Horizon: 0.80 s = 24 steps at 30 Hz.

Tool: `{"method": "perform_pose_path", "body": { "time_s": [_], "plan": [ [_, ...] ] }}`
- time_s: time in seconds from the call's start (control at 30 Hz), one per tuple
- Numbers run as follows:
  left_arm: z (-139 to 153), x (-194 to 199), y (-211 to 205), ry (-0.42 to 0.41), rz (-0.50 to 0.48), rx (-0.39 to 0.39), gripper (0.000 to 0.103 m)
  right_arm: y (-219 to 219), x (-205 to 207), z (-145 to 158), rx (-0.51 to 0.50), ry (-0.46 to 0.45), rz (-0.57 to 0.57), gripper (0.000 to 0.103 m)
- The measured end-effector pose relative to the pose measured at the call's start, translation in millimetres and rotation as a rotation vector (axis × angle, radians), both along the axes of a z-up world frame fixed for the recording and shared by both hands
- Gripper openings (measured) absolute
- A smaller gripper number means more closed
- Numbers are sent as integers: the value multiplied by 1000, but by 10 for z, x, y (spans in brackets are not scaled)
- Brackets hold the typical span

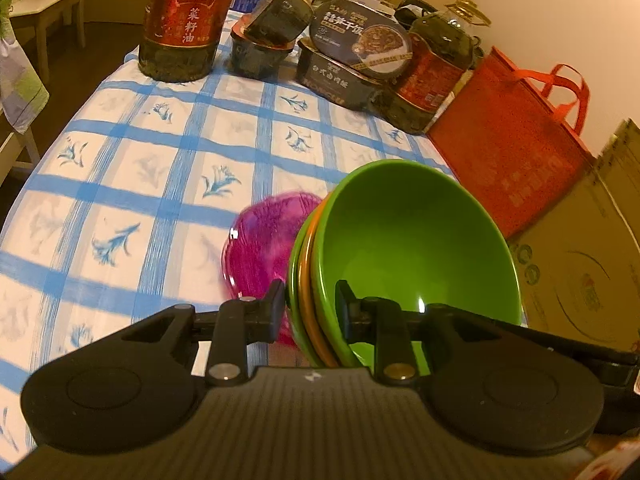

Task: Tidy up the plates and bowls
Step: 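Lower the bowl stack onto the pink plate stack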

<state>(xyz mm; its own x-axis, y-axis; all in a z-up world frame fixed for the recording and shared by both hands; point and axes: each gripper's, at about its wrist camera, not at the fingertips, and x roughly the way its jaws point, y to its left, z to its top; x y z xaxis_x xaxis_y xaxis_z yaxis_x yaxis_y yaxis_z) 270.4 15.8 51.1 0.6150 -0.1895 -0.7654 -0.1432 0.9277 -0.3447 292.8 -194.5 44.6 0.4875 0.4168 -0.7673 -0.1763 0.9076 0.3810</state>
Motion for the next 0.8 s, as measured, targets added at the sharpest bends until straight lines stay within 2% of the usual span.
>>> {"method": "perform_pose_path", "body": {
  "time_s": [0.37,0.8],
  "plan": [
    [-322,521,152,50,6,6,23,175,564,-301,-19,40,21,29],
    [-587,675,202,85,14,2,24,237,755,-568,-21,81,25,29]
  ]
}}
